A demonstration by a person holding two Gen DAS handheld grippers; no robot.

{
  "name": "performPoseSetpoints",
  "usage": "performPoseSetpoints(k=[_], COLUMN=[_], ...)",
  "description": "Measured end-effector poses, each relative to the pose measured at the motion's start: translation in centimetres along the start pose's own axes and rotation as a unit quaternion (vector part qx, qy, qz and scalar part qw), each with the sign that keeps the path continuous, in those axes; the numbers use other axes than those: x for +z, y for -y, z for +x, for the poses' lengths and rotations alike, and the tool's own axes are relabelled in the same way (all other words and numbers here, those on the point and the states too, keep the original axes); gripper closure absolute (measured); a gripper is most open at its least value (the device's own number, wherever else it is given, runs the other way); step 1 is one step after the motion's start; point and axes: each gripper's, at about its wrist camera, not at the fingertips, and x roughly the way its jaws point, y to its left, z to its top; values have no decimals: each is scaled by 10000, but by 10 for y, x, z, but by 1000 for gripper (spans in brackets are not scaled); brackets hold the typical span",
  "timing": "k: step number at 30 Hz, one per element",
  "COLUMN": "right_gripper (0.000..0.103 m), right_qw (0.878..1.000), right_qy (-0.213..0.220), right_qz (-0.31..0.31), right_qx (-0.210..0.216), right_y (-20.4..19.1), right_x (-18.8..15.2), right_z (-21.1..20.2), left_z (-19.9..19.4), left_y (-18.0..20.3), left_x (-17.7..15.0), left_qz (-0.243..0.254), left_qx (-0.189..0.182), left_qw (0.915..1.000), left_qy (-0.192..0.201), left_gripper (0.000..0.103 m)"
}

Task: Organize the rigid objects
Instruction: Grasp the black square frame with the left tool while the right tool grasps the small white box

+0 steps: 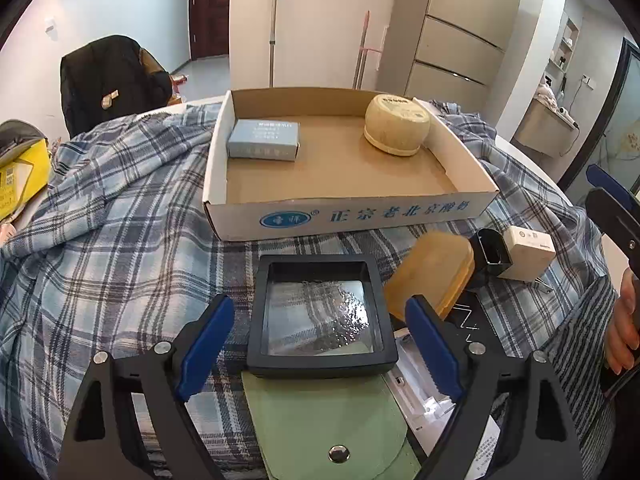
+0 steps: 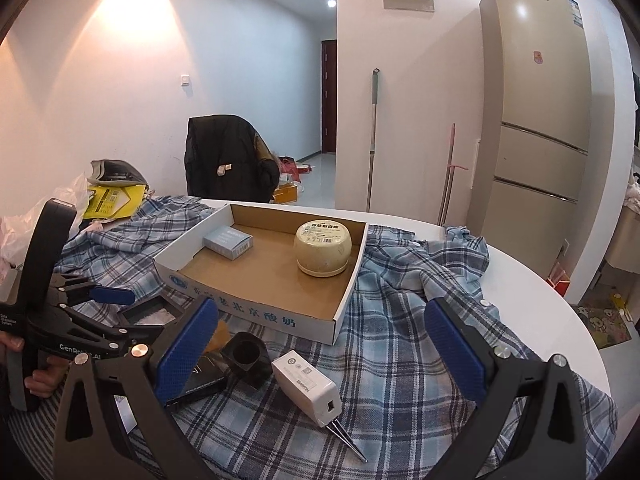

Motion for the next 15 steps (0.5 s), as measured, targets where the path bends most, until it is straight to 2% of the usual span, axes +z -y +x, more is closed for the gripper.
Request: performPoseSetpoints(k=[1,4,6,9,11,15], right_gripper=[0,0,0,0,0,0], right_qw=[10000,10000,10000,10000,9999,9987], right_qy=[-1,16,14,-45,-169,-455], right_qz=[-13,-26,-45,-32,3,147], right_qx=[-6,-38,-42,-34,-1,168], right_y=[0,-1,-1,0,1,5], right_x=[0,0,0,0,-1,-2], right_z=[0,-1,-2,0,4,12], left_z=[2,11,12,11,5,-21], left_y=[-1,-5,-6,-5,-4,2], left_x=[0,0,0,0,-1,-1], left_qz=[-16,-100,-143,-139,-131,26], left_qx=[-2,-57,-86,-104,-161,-74], left_qw=[10000,9996,9994,9995,9997,9982], left_qy=[-61,-276,-305,-259,-107,588], left_gripper=[23,24,31,31,31,31])
